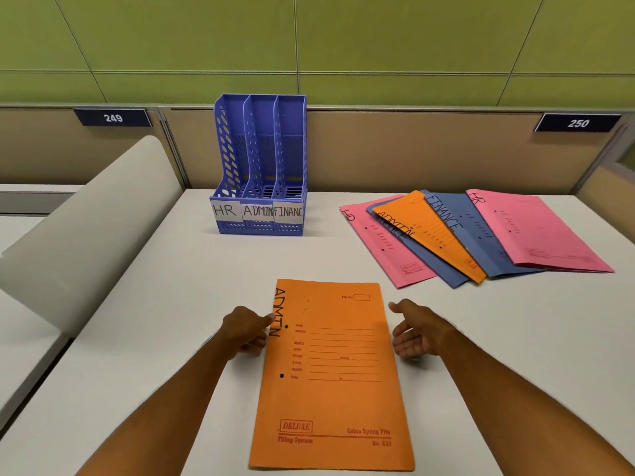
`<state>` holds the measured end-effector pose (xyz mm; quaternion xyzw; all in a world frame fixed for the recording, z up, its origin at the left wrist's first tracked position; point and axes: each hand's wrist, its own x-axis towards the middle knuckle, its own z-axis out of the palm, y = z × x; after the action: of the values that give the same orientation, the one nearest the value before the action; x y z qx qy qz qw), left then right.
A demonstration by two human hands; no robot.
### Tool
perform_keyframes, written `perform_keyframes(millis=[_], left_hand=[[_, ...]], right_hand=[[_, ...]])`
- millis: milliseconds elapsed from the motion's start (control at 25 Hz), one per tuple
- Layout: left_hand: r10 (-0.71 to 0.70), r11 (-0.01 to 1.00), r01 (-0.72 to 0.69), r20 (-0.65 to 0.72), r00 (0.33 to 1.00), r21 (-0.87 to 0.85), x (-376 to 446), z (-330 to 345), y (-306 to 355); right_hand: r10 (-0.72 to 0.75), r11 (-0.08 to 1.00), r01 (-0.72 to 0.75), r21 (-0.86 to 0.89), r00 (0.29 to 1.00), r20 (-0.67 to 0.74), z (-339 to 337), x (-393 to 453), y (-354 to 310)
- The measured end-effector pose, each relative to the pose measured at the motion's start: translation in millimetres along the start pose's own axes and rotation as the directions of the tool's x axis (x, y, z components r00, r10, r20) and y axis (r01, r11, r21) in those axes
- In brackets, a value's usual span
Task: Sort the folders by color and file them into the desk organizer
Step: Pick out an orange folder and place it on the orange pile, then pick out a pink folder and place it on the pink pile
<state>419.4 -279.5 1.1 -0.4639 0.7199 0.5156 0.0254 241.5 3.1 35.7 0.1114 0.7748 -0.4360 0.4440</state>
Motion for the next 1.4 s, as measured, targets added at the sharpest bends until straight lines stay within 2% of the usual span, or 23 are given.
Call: perform_keyframes(millis=[120, 200, 280, 320, 400, 480, 600, 800, 1160, 1400], left_hand=[[0.180, 0.975, -0.157, -0.137, 0.974, 0.158, 1, 12, 10], [0.320, 0.924, -0.269, -0.159, 0.934, 0.273, -4, 27, 23], [0.417, 0.859, -0.350, -0.114, 0.902, 0.374, -7, 47, 37], [0.465, 0.808, -0.380, -0.093, 0.880, 0.449, -8, 58, 44], [0.555, 0.704, -0.431, -0.058, 0.830, 0.565, -12, 82, 59], [0.620, 0.621, -0.479, -0.016, 0.784, 0.620, -17, 107, 76], [0.690, 0.512, -0.536, 0.050, 0.722, 0.671, -26, 151, 105], [0.730, 0.395, -0.575, 0.135, 0.670, 0.717, -31, 226, 151], [0.706, 0.353, -0.596, 0.212, 0.676, 0.721, -29, 358, 236], [0.658, 0.347, -0.599, 0.268, 0.704, 0.722, -26, 429, 281]], right_hand=[[-0.075, 0.997, 0.076, 0.015, 0.994, -0.077, -6, -1, 0], [-0.202, 0.979, 0.202, -0.020, 0.958, -0.202, -7, 2, 0], [-0.388, 0.914, 0.314, -0.257, 0.862, -0.327, -13, 3, 1], [-0.483, 0.857, 0.351, -0.378, 0.805, -0.345, -16, 4, 2], [-0.602, 0.766, 0.419, -0.489, 0.734, -0.315, -26, 6, 6], [-0.658, 0.678, 0.396, -0.619, 0.703, -0.271, -43, 11, 11], [-0.708, 0.588, 0.298, -0.752, 0.639, -0.300, -76, 24, 17], [-0.748, 0.528, 0.195, -0.827, 0.568, -0.344, -152, 44, 28], [-0.731, 0.505, 0.076, -0.860, 0.567, -0.379, -282, 91, 30], [-0.733, 0.531, 0.123, -0.838, 0.562, -0.382, -334, 121, 29]])
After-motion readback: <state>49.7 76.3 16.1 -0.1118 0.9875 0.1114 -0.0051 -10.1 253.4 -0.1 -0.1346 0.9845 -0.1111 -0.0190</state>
